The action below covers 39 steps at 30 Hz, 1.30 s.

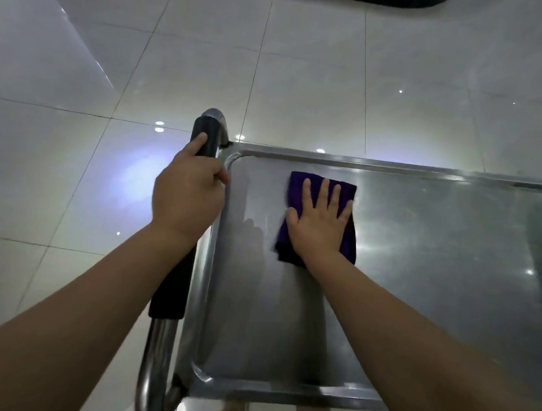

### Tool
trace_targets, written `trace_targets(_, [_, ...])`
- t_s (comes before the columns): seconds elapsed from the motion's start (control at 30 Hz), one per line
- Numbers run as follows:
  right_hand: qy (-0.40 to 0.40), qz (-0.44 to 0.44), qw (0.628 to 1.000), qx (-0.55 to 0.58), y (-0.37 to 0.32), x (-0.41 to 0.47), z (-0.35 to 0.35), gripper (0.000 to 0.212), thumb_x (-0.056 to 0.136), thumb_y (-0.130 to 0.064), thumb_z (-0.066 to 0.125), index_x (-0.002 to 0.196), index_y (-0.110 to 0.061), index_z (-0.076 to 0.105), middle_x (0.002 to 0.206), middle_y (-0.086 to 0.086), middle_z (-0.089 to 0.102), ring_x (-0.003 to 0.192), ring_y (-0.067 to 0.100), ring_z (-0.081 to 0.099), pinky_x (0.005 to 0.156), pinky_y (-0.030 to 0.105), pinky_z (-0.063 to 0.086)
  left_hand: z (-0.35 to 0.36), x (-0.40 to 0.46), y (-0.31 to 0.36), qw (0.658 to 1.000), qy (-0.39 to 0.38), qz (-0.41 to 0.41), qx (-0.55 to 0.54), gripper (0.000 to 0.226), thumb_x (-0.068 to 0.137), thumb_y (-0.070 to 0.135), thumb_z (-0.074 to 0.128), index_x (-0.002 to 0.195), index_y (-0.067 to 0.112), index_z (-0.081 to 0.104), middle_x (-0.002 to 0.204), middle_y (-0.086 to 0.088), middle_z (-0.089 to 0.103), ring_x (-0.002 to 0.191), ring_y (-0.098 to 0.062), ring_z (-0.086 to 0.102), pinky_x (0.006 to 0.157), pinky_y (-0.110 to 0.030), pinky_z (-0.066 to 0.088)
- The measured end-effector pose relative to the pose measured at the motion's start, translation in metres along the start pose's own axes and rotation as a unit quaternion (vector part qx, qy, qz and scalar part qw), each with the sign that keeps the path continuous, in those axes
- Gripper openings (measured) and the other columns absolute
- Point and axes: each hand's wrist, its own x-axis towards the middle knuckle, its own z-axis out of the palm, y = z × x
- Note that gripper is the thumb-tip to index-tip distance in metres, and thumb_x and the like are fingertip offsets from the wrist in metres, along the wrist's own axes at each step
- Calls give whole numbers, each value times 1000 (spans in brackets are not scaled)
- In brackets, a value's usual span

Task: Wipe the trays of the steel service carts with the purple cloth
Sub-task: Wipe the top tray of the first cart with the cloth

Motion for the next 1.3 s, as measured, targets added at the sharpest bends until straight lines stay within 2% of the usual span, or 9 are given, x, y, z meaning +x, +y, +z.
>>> trace_targets(0.27, [-13, -130, 991, -8, -81, -33, 14, 67, 97, -54, 21, 152, -31, -9, 161, 8, -15, 146, 30, -20, 114, 54, -18, -6, 0, -1, 1000, -15, 25, -6, 23, 84, 4, 52, 88, 15, 72, 145, -3, 45, 140, -6, 28, 86, -26, 36])
trace_targets(0.5, [-28, -233, 972, -25, -36, -57, 10, 62, 98, -50, 25, 153, -37, 0, 162, 0, -10, 147, 22, -16, 117, 48, -14, -15, -1, 6, 996, -70, 41, 32, 31, 87, -1, 47, 104, 16, 68, 150, -4, 37, 144, -9, 19, 94, -35, 40])
trace_targets(0.6, [-32, -174, 984, -16, 9, -55, 4, 63, 95, -50, 21, 152, -38, -1, 162, -1, -9, 148, 20, -15, 118, 45, -12, -21, -7, 9, 976, -136, 80, 152, 44, 86, -4, 42, 118, 21, 58, 149, 1, 38, 147, -12, 3, 110, -41, 25])
trace_targets(0.7, [-27, -112, 993, -11, 50, -50, -2, 68, 87, -52, 14, 152, -37, 1, 162, -1, -7, 148, 20, -12, 117, 43, -12, -21, -35, 2, 955, -152, 103, 231, 45, 91, 7, 44, 134, 20, 46, 159, 5, 12, 147, -19, -11, 117, -45, 5])
trace_targets(0.83, [-18, -46, 999, -1, 97, -44, -10, 62, 97, -47, 28, 153, -36, 3, 162, 0, -4, 149, 21, -8, 118, 43, -10, -18, -76, -6, 945, -142, 110, 274, 57, 92, 14, 51, 146, 19, 31, 160, -2, -8, 146, -29, -12, 117, -46, 3])
trace_targets(1.0, [-4, 70, 997, 16, 158, -48, -17, 62, 99, -43, 32, 154, -33, 4, 163, 3, -1, 149, 23, -5, 118, 45, -7, -19, -107, -8, 956, -155, 84, 237, 71, 94, 16, 52, 153, 18, 12, 152, 0, -24, 145, -27, -15, 117, -42, 4])
trace_targets(1.07, [1, 118, 993, 27, 174, -55, -17, 61, 99, -42, 30, 154, -31, 4, 163, 4, -1, 149, 23, -5, 118, 46, -6, -14, -115, -10, 969, -144, 82, 183, 63, 97, 16, 47, 152, 18, 16, 148, 5, -24, 143, -21, -19, 116, -39, 2])
trace_targets(1.17, [22, 188, 981, 39, 173, -68, -12, 61, 100, -41, 28, 155, -28, 5, 162, 6, 0, 149, 25, -5, 118, 49, -5, -5, -122, -12, 992, -93, 61, 65, 46, 97, 13, 47, 143, 16, 42, 155, 10, -2, 144, -14, -11, 109, -31, 5])
trace_targets(1.3, [18, 250, 967, 54, 133, -81, -2, 64, 99, -49, 24, 155, -26, 2, 162, 10, -4, 148, 30, -8, 117, 54, -5, 1, -123, -19, 994, -69, 72, 46, 37, 96, 9, 49, 132, 12, 55, 157, 2, 16, 146, -18, 1, 108, -32, 9])
